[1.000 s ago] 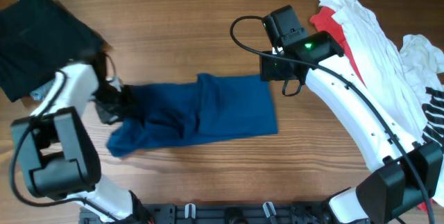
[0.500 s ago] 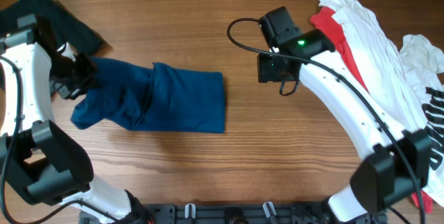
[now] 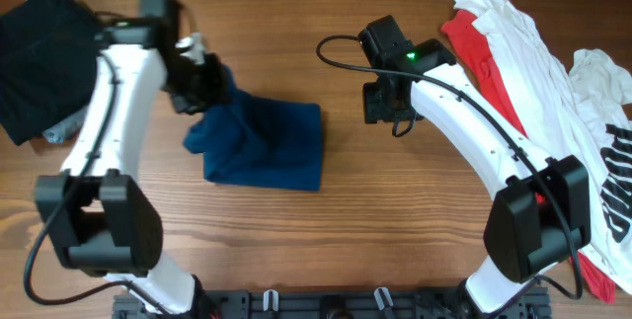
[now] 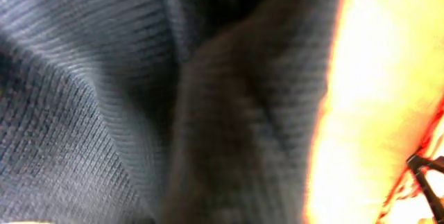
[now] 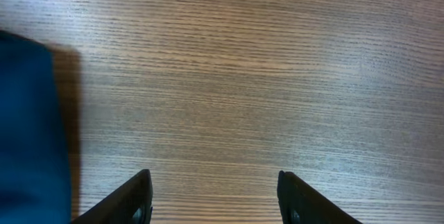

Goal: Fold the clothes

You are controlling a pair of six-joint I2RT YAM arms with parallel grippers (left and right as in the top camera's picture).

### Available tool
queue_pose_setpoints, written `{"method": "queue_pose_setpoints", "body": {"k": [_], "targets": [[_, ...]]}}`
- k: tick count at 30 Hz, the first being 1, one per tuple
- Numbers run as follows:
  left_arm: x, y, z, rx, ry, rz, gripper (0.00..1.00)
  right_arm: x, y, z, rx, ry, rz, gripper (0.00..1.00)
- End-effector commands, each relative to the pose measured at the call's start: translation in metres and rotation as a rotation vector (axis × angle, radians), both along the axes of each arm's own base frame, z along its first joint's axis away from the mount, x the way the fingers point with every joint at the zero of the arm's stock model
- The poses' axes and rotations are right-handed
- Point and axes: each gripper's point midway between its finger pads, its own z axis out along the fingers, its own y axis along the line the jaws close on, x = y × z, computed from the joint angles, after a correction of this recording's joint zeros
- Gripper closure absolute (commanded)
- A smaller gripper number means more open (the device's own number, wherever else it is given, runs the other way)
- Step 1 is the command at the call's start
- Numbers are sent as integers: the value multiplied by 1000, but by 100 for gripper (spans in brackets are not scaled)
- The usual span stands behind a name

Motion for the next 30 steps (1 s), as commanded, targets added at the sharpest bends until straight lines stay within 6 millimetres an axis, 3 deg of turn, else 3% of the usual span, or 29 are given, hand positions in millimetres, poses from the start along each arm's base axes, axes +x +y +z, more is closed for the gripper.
{"method": "queue_pose_setpoints", "body": {"k": [1,7,17,23,26,30], "targets": [[-4,-31,7,46,-25,-58,85,2,0,-1,-6,0,-12,42],[-13,-59,-2,114,-25,-134,78,1,-1,-1,-8,6,-12,42],[-20,-76,-1,96,-23,-178,73,-1,2,-1,9,14,-9,42],[-33,-101,2,42,-17,-257,59,1,3,-1,13,8,-12,42],[-34,-104,2,44,-36,-314,52,1,3,-1,12,8,-11,42],[-29,-97,4,60,-61,-330,54,1,3,-1,13,9,-11,42]]}}
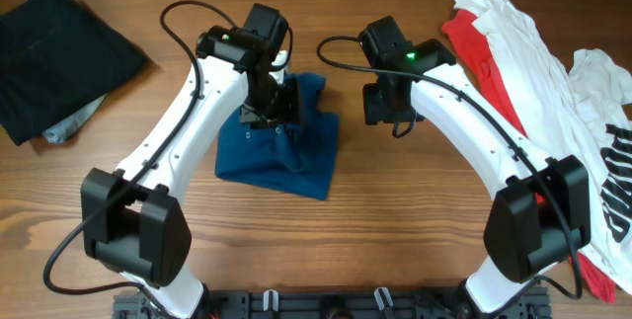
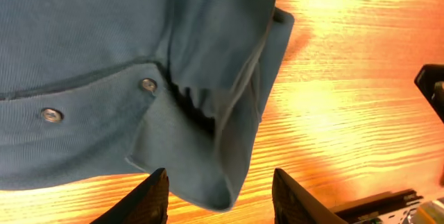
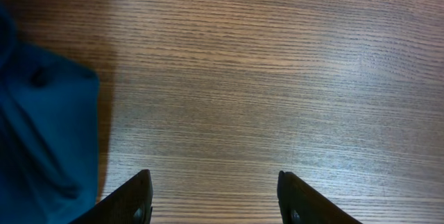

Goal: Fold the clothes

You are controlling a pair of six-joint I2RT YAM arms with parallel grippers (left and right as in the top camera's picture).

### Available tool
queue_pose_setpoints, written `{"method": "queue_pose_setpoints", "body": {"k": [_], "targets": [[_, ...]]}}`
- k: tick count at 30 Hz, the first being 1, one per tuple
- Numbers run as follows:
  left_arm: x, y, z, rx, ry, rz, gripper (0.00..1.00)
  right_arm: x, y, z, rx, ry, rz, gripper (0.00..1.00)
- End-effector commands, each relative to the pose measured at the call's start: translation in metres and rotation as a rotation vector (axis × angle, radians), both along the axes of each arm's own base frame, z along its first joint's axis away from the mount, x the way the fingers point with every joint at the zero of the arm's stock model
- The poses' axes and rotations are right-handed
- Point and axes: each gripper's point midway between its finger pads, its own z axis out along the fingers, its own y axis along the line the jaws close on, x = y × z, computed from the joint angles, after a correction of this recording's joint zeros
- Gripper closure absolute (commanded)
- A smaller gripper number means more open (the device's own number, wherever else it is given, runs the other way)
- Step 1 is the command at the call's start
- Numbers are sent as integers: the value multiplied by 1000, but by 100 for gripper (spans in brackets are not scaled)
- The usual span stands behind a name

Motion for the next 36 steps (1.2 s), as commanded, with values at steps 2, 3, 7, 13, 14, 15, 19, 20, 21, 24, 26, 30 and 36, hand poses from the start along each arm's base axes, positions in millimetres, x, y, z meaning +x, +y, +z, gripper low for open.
{"method": "queue_pose_setpoints", "body": {"k": [2,3,7,13,14,15,19,20,21,24,26,30,36], "targets": [[16,15,11,20,-79,-11,54,2,6,-1,29,7,-8,42],[21,22,14,32,-100,6,54,1,9,-1,48,11,-3,42],[45,55,22,69,-177,96,51,-5,61,6,305,48,204,41],[68,96,12,93,-187,219,41,-26,124,27,606,79,432,35],[69,101,8,96,-172,241,40,-26,126,25,593,80,429,34],[70,104,3,100,-159,250,40,-28,128,21,573,82,432,34],[73,111,-20,116,-107,263,40,-34,139,1,489,100,425,34],[74,112,-25,123,-99,263,40,-36,143,-1,487,101,435,34],[76,113,-30,132,-94,264,40,-38,148,-5,482,105,444,34],[81,114,-44,144,-81,264,40,-35,149,-17,402,89,374,35],[81,114,-52,148,-66,263,40,-32,144,-26,353,82,327,38],[79,114,-58,154,-44,261,40,-33,144,-36,342,107,303,40],[78,114,-58,155,-38,260,40,-45,153,-38,379,155,316,41]]}}
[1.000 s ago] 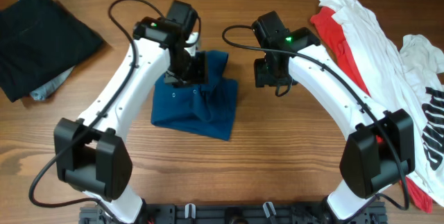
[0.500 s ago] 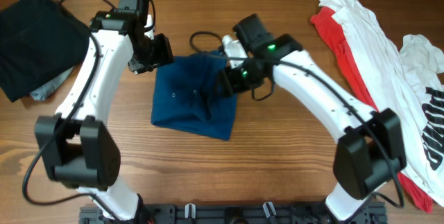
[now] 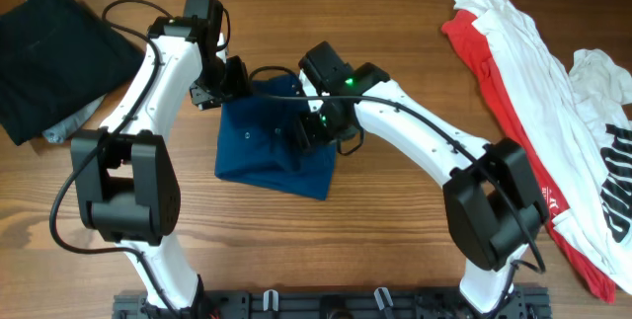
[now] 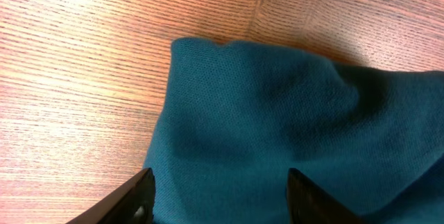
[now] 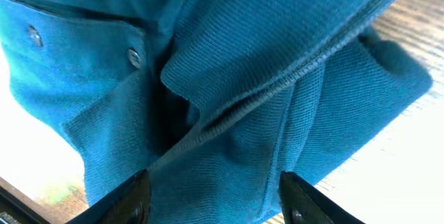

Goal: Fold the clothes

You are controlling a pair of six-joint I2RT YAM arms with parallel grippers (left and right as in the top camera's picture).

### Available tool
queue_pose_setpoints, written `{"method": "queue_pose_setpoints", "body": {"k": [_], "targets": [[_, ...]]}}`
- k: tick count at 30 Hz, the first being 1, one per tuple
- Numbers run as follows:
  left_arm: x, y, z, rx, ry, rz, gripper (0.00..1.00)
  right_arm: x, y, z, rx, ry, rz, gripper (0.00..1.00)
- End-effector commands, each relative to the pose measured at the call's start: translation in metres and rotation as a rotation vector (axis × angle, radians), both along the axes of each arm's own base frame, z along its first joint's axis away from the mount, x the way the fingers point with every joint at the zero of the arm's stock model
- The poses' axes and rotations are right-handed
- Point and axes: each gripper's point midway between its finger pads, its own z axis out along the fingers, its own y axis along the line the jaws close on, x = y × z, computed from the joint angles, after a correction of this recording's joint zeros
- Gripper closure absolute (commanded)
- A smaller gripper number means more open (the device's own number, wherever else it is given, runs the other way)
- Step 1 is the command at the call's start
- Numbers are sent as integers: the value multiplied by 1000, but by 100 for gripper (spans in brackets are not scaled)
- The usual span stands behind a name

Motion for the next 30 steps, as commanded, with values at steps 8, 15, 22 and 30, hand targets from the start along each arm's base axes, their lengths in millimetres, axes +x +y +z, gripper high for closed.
{"method": "queue_pose_setpoints", "body": {"k": [8,15,22,30], "targets": [[-1,3,1,14,9,9,34,-15,16,-3,-7,38,-23,47],[-1,3,1,15,12,9,32,-16,18,0,-5,42,-40,51],[-1,3,1,14,11,9,32,-18,12,0,-35,37,-47,69],[-2,3,1,15,15,9,31,-32,-32,-8,-259,92,-214,96]]}}
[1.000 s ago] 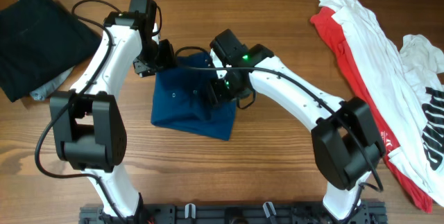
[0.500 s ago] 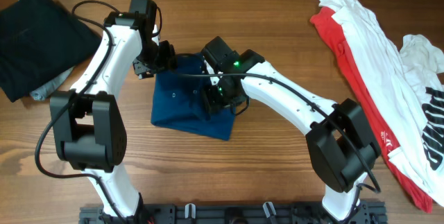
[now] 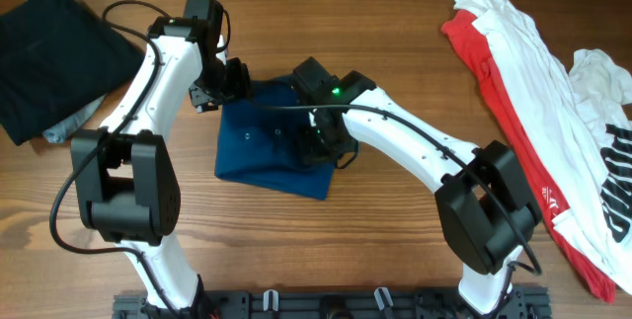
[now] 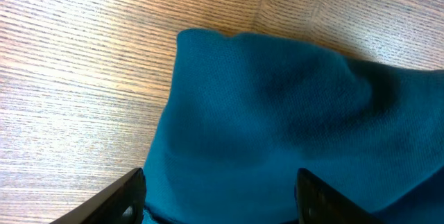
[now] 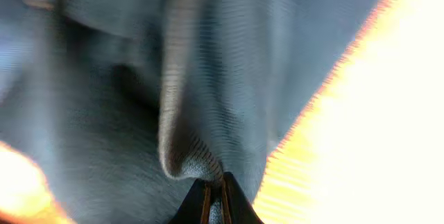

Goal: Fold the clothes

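Note:
A dark blue polo shirt (image 3: 269, 146), partly folded, lies in the middle of the table. My right gripper (image 3: 322, 144) sits on its right part and is shut on a fold of the blue fabric (image 5: 187, 161). At the shirt's upper left corner my left gripper (image 3: 233, 80) stands open, its fingers astride the cloth edge (image 4: 229, 99) without closing on it. A folded black garment (image 3: 54, 57) rests at the far left. White and red clothes (image 3: 533, 82) lie heaped at the right.
A grey piece (image 3: 69, 126) peeks from under the black garment. The heap at the right runs along the table's right edge. Bare wood (image 3: 395, 220) shows in front of the blue shirt.
My right gripper has shut on a fold of the blue shirt, where it was open over the buttons before. The left gripper stays open at the upper left corner.
First my left gripper held the blue shirt bunched at the left while the right hung open over bare wood. Then the left was open over the shirt, now further right. Later it stood at the upper left corner, the right over the shirt, now pinching it.

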You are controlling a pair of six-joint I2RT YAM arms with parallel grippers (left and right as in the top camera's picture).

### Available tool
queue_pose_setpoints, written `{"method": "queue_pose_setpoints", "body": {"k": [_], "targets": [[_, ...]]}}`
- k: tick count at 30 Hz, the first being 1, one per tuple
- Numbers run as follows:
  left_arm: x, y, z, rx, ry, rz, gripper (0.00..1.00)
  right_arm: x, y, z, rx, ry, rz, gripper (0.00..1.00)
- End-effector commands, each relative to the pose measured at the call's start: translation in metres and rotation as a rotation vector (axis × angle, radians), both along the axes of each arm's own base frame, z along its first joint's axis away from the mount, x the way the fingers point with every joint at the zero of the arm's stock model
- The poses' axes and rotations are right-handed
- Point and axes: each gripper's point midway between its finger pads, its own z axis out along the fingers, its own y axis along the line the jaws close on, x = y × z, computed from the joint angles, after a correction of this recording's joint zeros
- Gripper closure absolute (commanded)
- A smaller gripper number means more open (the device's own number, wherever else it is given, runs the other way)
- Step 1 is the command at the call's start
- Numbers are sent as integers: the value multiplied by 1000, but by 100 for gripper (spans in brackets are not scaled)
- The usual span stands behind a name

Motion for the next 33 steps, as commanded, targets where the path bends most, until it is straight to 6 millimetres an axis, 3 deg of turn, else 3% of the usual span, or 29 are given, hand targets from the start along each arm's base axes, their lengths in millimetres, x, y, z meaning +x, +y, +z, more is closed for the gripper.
{"method": "queue_pose_setpoints", "body": {"k": [1,6,10,12,14,21,28,33], "targets": [[2,2,1,10,-3,5,31,-10,-15,5,-83,36,-60,96],[3,2,1,9,-6,5,31,-50,-28,24,-90,188,-7,96],[3,2,1,10,-4,5,31,-58,-33,28,-102,214,18,96],[3,2,1,10,-4,5,31,-53,-34,26,-110,191,17,93],[3,2,1,10,-4,5,31,-43,-32,24,-108,144,18,80],[2,2,1,10,-3,5,30,-26,-31,27,-93,79,-31,76],[2,2,1,10,-4,5,30,3,-22,40,2,-47,23,65],[1,2,1,10,2,5,31,3,-22,32,-4,-39,28,64]]}}
